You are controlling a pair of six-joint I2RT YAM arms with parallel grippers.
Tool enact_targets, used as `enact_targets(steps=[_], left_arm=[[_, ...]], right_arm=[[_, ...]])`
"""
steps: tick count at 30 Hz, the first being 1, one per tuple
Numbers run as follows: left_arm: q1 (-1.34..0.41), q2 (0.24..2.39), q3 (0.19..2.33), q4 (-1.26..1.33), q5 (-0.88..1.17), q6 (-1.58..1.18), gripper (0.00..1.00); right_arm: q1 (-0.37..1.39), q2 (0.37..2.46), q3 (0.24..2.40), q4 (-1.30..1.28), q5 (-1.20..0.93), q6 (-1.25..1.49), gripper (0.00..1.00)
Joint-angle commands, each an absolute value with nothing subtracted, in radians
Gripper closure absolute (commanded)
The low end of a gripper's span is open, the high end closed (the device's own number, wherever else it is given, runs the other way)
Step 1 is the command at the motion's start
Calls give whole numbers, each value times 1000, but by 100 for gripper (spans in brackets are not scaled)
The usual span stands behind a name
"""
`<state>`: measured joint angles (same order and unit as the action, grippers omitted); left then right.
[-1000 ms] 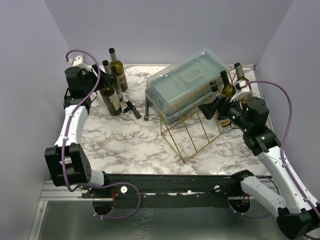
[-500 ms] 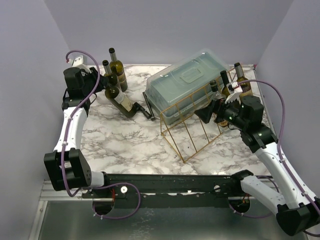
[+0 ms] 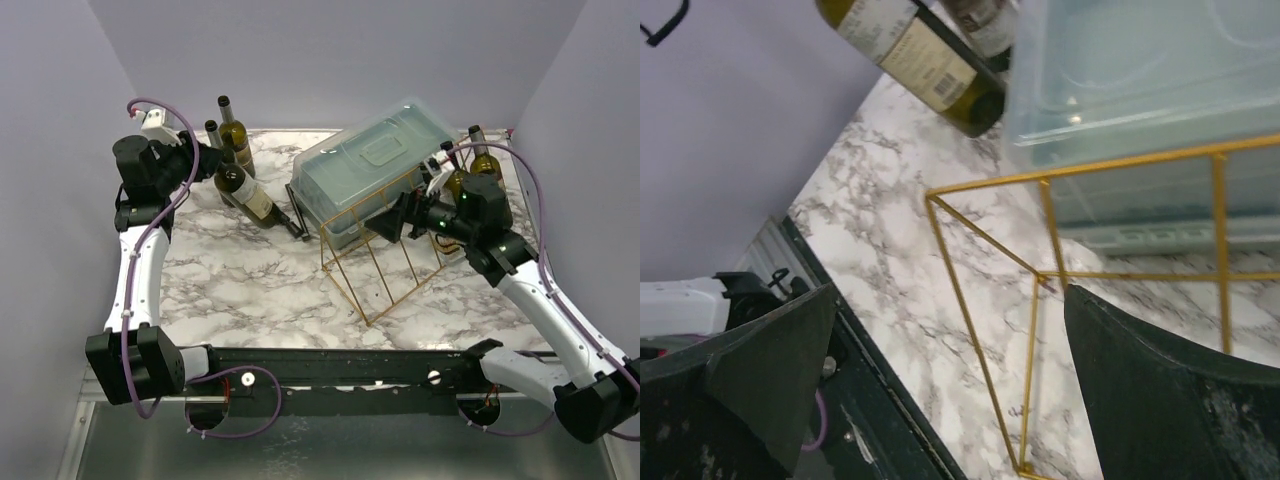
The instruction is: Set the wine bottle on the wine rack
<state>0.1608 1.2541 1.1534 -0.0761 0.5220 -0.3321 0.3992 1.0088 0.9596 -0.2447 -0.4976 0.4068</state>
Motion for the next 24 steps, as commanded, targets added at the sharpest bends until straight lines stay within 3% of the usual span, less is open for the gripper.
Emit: enact_targets(steps=[1,10,24], left_arm=[[169,1192,1174,151,747,-364,100],[167,1177,1164,220,867,-378,100],[171,1167,1152,268,885,-420,100]], right_arm=[[534,1083,1060,-180,-444,414,0],[793,1353,1312,-146,-271,328,0],[939,1770,1739,-217,62,45,0]])
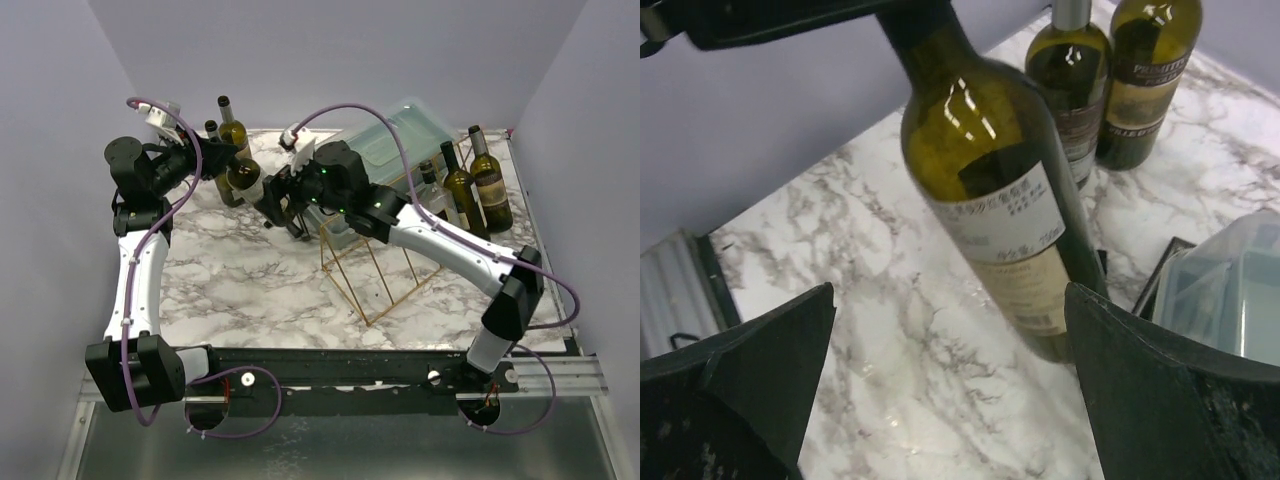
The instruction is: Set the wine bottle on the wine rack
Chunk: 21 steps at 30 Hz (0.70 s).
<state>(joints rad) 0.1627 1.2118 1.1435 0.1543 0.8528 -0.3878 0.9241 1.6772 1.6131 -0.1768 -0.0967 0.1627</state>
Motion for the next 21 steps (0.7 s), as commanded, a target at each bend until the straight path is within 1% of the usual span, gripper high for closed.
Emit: enact_targets(steps=[1,6,13,21], left_arm=[[170,1166,1152,270,884,-422,100],[171,1169,1154,278,890,-435,100],[170,1184,1150,300,896,-460,100],[170,1192,1148,314,900,-475,100]], right_arm=[[940,1793,1774,-227,75,32,0],[944,1880,1853,-204,69,-21,0],[981,1959,1859,-125,134,-91,0],[989,2032,1894,-72,137,-83,0]])
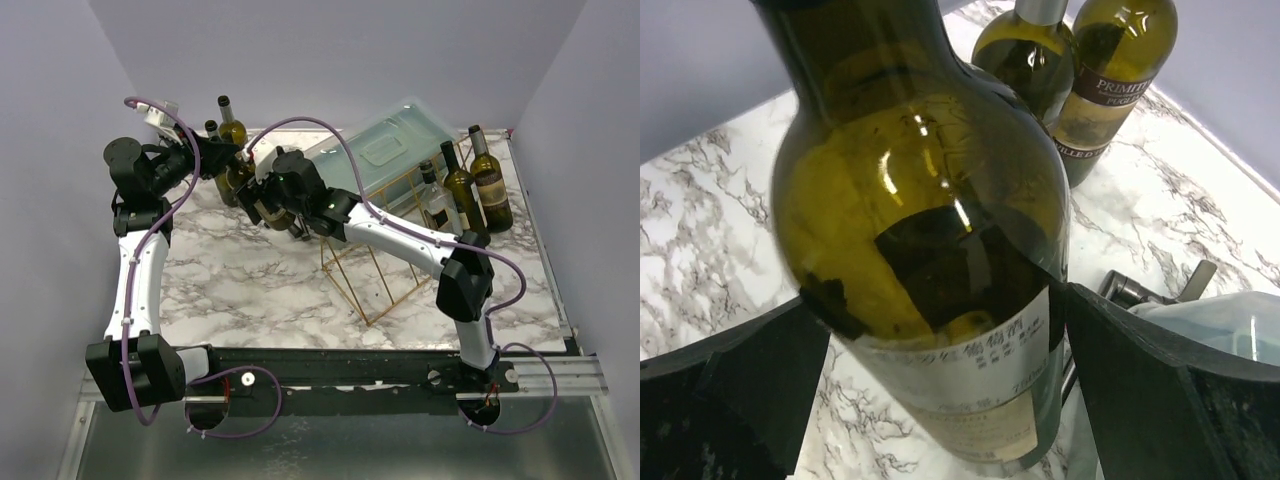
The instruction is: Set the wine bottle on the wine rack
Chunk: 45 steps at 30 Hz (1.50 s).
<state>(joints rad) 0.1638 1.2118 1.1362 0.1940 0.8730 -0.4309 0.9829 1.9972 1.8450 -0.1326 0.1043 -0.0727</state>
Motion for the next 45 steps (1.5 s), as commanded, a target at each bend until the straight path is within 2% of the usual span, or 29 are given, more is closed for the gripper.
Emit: enact_targets(steps=[1,8,9,11,12,13,15,16,17,18,19,23,30,38,41,45], left_arm=[[170,1192,1149,317,902,-478,100],[170,1199,1147,324,903,-485,100],[170,1199,1146,325,904,-486,100],[170,1200,1146,325,903,-487,100],[170,1200,1146,327,903,-486,100],[170,1201,1146,327,901,-488,100],[170,1201,1145,328,898,-491,75],[170,1197,1145,328,896,-491,57],[170,1196,1143,328,892,-491,43],[170,1194,1141,328,886,-491,33],[171,1192,1139,330,881,-492,28],[175,1185,1135,331,867,-492,11],[196,1164,1105,333,764,-492,8],[267,1203,1084,333,651,-571,7],[273,1235,1091,333,658,-591,7],[269,1253,1092,333,663,-604,5]], right_arm=[[990,2040,1899,-66,134,-81,0],[991,2054,1892,-9,152,-62,8],[991,2052,1884,23,150,-60,12],[991,2047,1878,28,144,-56,29],[991,2044,1870,27,148,-52,40],[991,2039,1860,29,152,-47,56],[991,2020,1824,43,165,-36,82],[992,2007,1801,49,165,-30,95],[991,1997,1783,56,163,-19,99],[991,1983,1758,60,151,-9,99],[991,1972,1739,61,139,-3,99],[992,1924,1648,72,81,74,99],[991,1799,1506,112,-81,241,99],[993,1615,1402,36,-290,359,99],[993,1512,1344,3,-307,357,99],[993,1378,1282,-88,-221,322,99]])
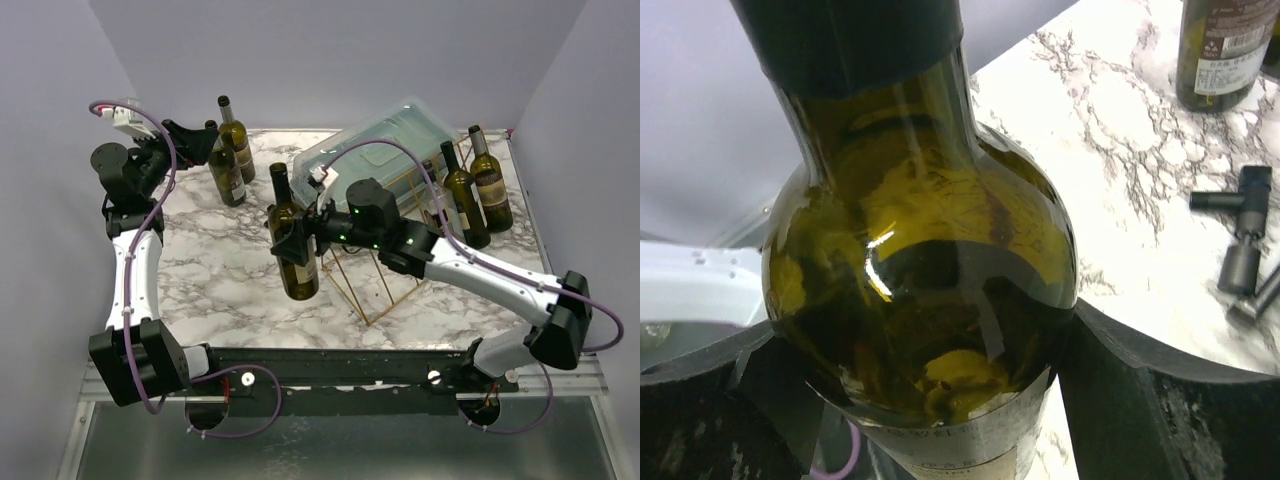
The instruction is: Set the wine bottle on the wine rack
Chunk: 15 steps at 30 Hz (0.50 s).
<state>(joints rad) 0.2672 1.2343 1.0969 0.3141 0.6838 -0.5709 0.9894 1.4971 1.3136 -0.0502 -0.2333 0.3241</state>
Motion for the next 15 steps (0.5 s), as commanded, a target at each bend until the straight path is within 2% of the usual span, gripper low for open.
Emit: enact_targets(steps=[1,8,15], left_arm=[[264,1255,1092,333,663,-604,5],[204,1267,1089,333,671,-584,5],[113,1238,1081,299,643,-512,4]], right_arm=[[993,1340,1276,-117,-197,309,99],[993,1126,1192,-290,95,222,99],[993,1043,1189,-438,302,208,100]])
